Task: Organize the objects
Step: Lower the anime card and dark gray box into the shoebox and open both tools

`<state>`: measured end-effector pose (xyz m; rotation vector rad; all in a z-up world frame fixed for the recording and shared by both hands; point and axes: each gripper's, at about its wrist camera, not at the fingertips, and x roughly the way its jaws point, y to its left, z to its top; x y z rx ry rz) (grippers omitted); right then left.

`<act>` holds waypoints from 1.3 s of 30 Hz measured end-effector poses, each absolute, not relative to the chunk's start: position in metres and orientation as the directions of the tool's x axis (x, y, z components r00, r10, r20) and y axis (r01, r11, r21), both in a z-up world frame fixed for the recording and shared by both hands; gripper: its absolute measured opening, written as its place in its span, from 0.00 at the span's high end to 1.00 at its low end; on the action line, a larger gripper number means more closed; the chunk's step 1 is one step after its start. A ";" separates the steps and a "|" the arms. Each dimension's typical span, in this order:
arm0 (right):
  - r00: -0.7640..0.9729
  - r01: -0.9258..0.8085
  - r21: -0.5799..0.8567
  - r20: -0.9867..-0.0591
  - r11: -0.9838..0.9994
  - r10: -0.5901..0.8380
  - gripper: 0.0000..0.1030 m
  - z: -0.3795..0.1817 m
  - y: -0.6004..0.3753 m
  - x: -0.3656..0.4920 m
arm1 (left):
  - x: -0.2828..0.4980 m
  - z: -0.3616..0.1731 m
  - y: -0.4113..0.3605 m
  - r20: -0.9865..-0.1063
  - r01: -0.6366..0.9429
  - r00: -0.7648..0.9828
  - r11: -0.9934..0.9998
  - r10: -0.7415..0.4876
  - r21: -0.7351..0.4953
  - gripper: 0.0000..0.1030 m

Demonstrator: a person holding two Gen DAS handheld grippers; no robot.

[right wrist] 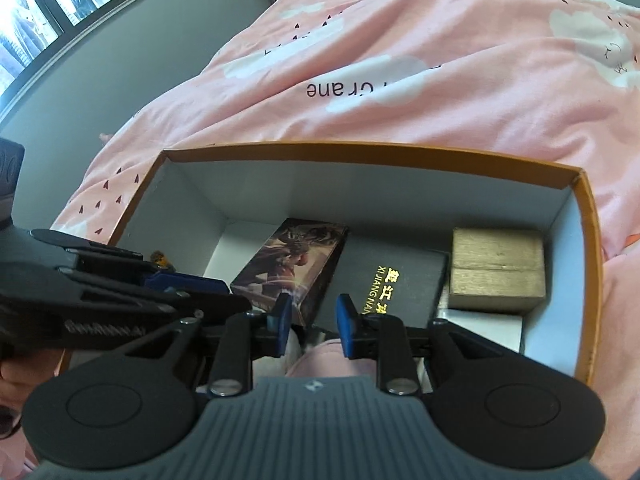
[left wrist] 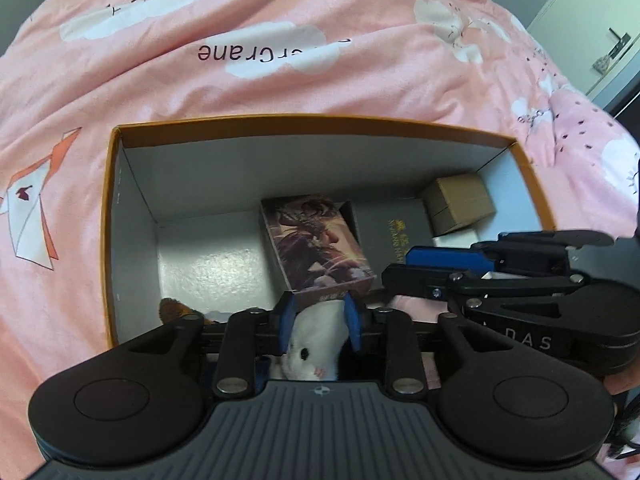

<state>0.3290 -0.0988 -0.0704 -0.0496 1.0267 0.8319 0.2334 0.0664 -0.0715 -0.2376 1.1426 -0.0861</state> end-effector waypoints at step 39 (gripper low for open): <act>0.160 -0.634 0.351 -0.812 0.689 0.561 0.86 -0.097 -0.073 0.332 | 0.215 -0.068 0.087 -0.876 -0.090 0.416 0.948 -0.243 -0.306 0.77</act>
